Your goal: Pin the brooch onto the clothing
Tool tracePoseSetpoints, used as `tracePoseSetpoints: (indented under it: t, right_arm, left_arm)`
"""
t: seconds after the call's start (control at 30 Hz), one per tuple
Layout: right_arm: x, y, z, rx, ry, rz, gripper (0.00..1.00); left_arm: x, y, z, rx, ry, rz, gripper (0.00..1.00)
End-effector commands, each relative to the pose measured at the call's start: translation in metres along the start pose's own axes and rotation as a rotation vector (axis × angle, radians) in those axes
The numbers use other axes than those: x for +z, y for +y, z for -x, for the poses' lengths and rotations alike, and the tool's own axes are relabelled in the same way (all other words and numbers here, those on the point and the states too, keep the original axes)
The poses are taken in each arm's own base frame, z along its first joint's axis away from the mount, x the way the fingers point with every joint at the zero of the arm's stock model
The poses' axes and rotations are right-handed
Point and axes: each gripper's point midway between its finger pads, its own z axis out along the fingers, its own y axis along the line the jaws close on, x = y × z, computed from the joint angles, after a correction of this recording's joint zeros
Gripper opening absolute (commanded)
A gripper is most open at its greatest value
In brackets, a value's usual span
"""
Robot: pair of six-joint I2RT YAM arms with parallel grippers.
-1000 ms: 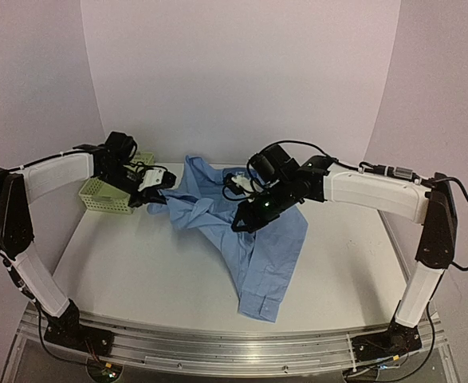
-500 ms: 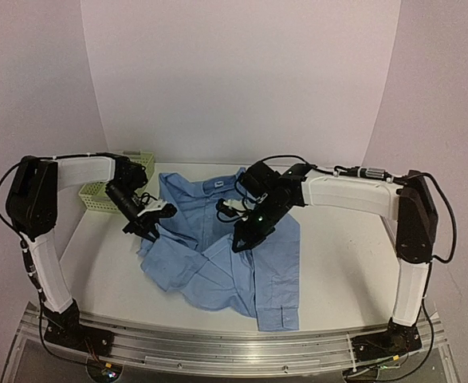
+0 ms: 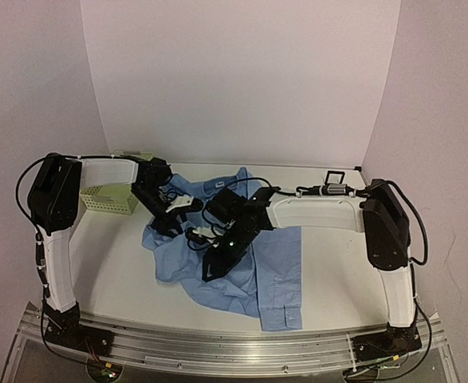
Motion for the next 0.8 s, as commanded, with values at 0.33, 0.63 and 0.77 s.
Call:
tracePoseSetpoints:
  t: [0.33,0.63,0.77]
  right_arm:
    - [-0.078,0.041,0.038,0.068,-0.248,-0.106,0.6]
    - [-0.059,0.054,0.007,-0.017,-0.232,-0.29,0.66]
    - [-0.024,0.042,-0.017,-0.026,-0.172,-0.362,0.64]
  left_arm:
    - [-0.158,-0.02,0.06,0.176,-0.251,0.271,1.0]
    - [-0.108,-0.107,-0.025,0.3,-0.062,0.19,0.63]
    - [-0.078,-0.111,-0.049,0.354,0.001,0.246,0.65]
